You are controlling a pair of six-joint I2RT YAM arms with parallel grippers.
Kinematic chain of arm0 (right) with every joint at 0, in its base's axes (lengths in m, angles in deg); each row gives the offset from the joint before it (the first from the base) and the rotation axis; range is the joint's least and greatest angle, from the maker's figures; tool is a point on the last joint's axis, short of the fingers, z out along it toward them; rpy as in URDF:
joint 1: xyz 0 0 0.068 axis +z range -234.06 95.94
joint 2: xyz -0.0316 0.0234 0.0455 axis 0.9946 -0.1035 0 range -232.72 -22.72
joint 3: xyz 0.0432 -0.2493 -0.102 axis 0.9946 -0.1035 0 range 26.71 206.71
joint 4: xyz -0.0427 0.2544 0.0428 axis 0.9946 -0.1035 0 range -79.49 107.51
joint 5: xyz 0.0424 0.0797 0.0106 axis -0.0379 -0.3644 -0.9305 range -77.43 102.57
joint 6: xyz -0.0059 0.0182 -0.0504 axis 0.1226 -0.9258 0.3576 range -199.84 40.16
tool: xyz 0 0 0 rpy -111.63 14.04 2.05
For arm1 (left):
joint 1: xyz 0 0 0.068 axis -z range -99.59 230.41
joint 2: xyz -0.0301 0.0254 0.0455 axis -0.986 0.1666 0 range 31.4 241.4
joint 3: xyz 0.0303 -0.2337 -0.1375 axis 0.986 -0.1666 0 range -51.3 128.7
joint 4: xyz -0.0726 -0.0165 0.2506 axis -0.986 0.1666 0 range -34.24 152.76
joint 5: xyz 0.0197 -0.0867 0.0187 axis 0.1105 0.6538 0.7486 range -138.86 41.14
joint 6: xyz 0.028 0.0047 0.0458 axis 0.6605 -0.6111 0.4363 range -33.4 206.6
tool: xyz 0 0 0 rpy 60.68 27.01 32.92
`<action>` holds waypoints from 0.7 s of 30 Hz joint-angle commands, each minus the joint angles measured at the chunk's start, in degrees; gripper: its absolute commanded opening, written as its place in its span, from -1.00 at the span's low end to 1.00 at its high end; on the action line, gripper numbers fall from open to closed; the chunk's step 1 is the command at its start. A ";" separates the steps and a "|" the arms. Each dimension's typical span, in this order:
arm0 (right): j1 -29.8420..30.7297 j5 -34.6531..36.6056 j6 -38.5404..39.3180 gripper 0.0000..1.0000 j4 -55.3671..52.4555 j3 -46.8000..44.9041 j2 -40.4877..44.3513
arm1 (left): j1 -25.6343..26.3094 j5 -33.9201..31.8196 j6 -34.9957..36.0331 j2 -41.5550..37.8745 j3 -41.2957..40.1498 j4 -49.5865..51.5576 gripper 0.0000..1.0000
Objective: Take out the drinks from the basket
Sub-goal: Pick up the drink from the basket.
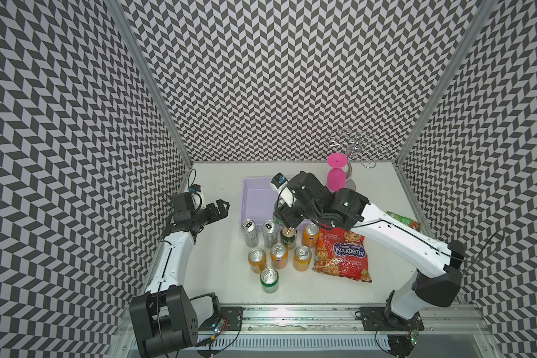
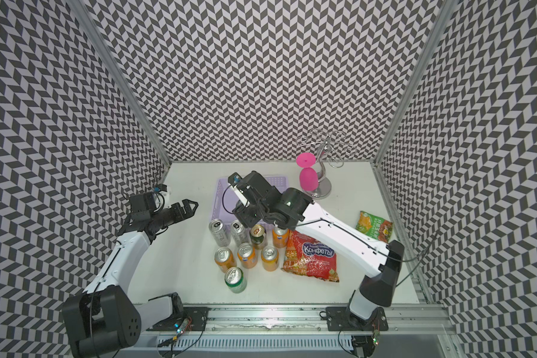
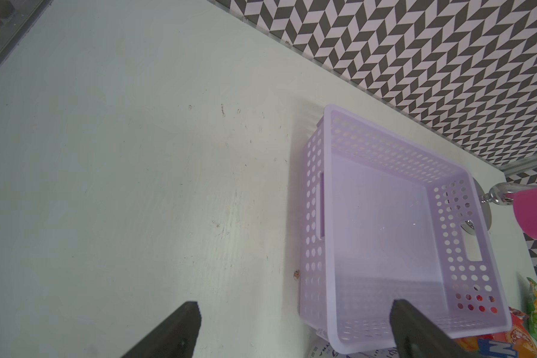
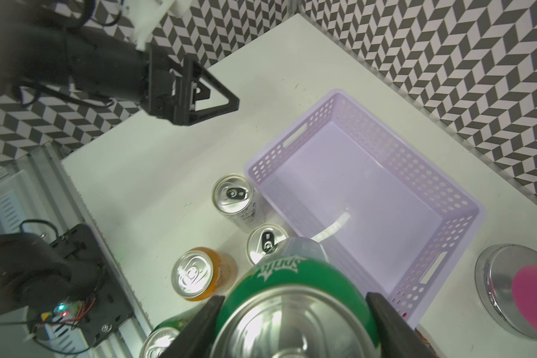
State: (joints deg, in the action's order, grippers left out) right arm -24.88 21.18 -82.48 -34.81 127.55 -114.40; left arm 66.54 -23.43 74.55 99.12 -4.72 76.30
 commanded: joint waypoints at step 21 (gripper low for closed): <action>13.41 -2.23 -7.42 0.15 20.20 -36.79 23.95 | -1.36 0.94 1.08 -0.14 -0.66 -1.55 0.99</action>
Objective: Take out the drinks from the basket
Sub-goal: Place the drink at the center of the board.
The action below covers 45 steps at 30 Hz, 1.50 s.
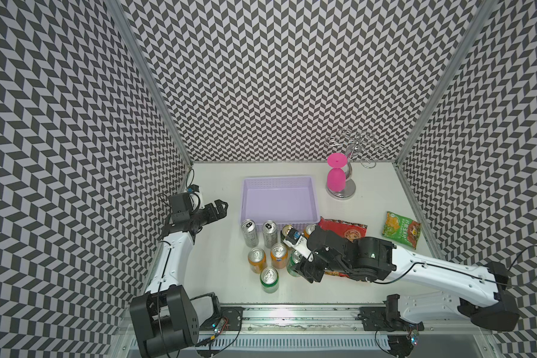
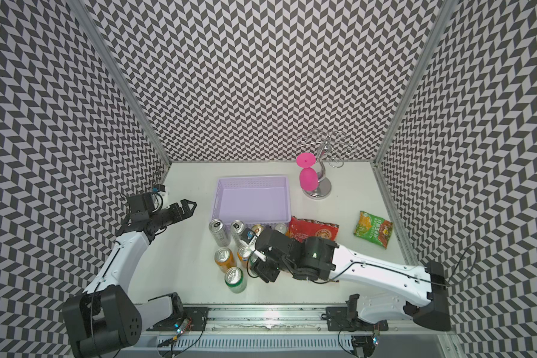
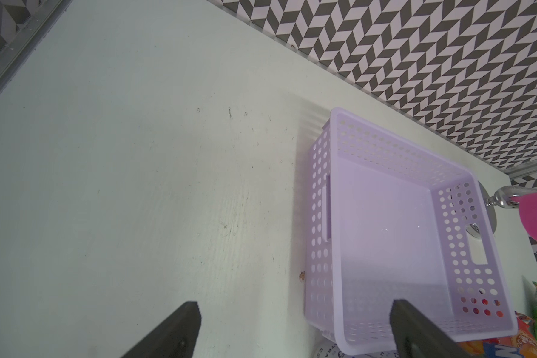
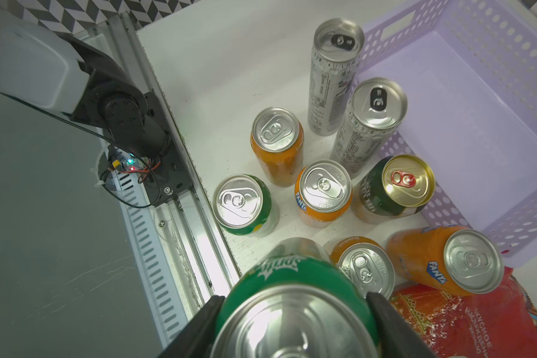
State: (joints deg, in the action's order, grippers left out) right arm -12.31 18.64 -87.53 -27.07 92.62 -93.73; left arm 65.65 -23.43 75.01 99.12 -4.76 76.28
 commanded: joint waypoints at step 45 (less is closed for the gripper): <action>2.39 0.72 0.22 0.30 26.65 -15.49 -9.35 | -0.82 1.25 0.61 0.13 -0.75 -1.62 0.98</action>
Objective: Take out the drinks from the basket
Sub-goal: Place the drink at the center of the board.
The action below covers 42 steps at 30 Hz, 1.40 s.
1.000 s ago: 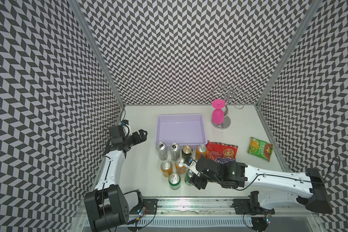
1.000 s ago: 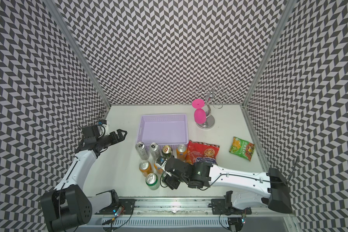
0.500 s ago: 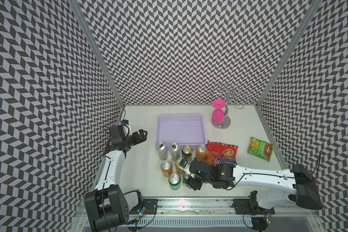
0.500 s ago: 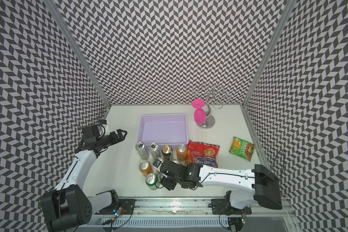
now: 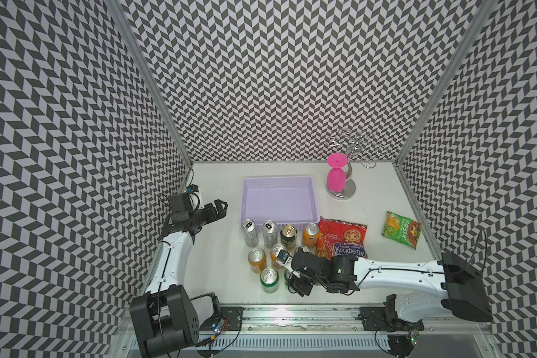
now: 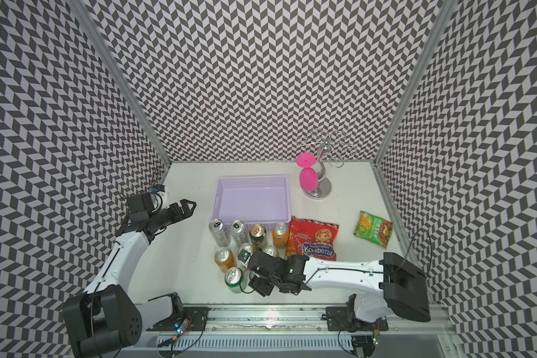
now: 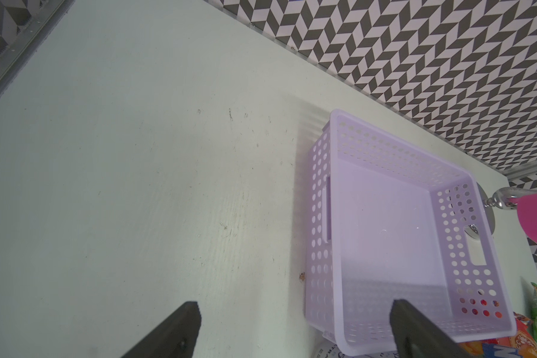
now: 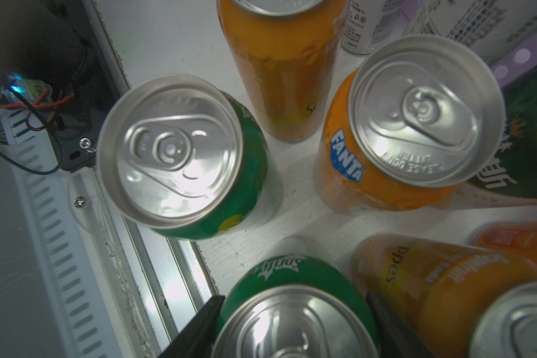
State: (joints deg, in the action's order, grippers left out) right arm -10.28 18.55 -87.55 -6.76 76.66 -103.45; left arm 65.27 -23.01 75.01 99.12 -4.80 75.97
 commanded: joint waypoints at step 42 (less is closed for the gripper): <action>-40.07 1.90 11.01 0.99 15.08 8.48 25.41 | -0.75 2.33 -0.34 -4.33 -1.24 -4.98 0.99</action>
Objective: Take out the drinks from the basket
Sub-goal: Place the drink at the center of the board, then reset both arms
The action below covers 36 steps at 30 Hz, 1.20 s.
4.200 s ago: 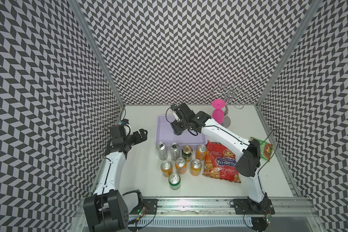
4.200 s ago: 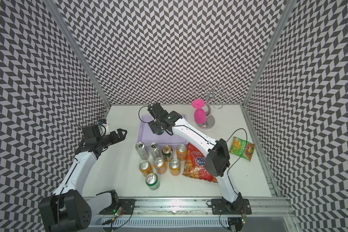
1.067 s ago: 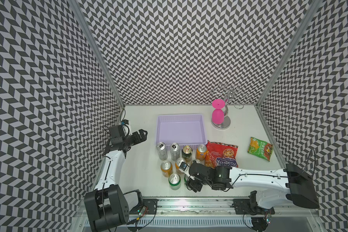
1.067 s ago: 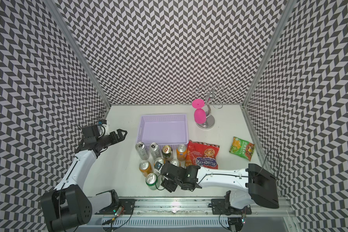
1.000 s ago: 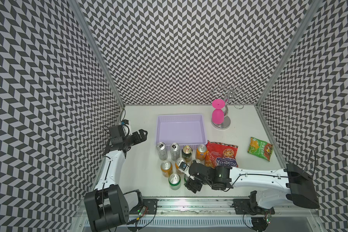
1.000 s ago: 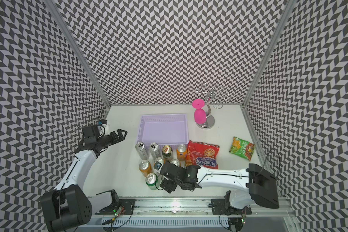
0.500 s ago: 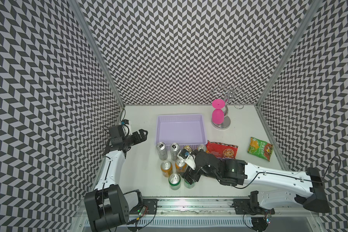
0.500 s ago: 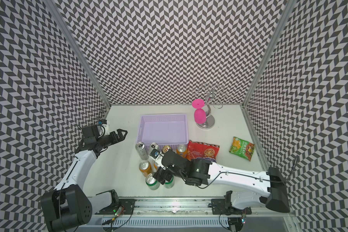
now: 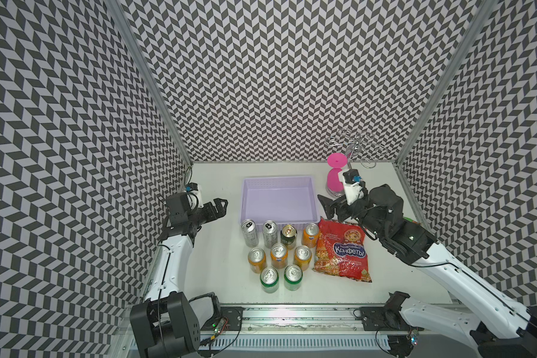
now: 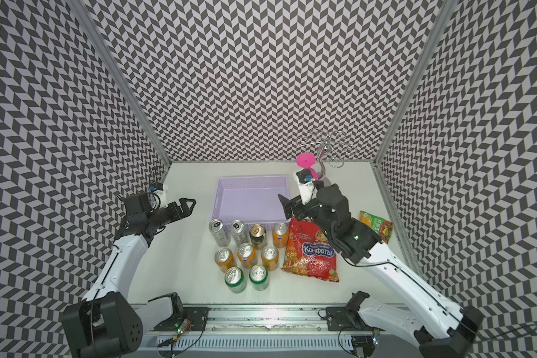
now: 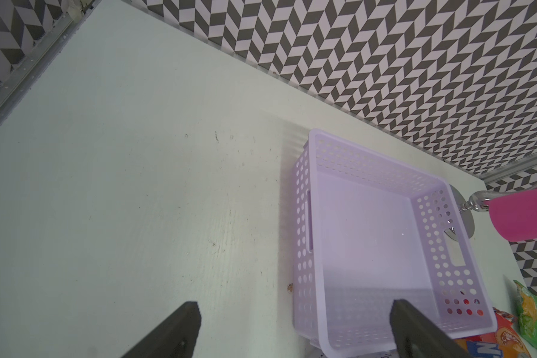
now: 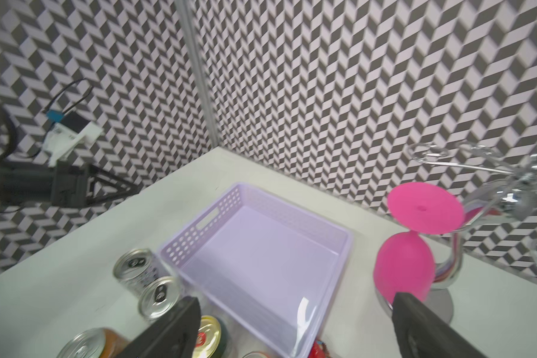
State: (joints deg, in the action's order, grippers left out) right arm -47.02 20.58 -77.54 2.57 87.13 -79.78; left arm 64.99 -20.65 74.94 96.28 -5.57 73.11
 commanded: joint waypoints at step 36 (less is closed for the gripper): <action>-33.70 12.58 -10.76 0.99 68.11 -50.31 -10.02 | 0.52 -32.89 -13.03 -7.25 -30.80 -54.20 0.99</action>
State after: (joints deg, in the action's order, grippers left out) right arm -80.49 35.73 -89.93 58.61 38.48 -86.89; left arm 65.06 -52.08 58.92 87.84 -35.88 26.53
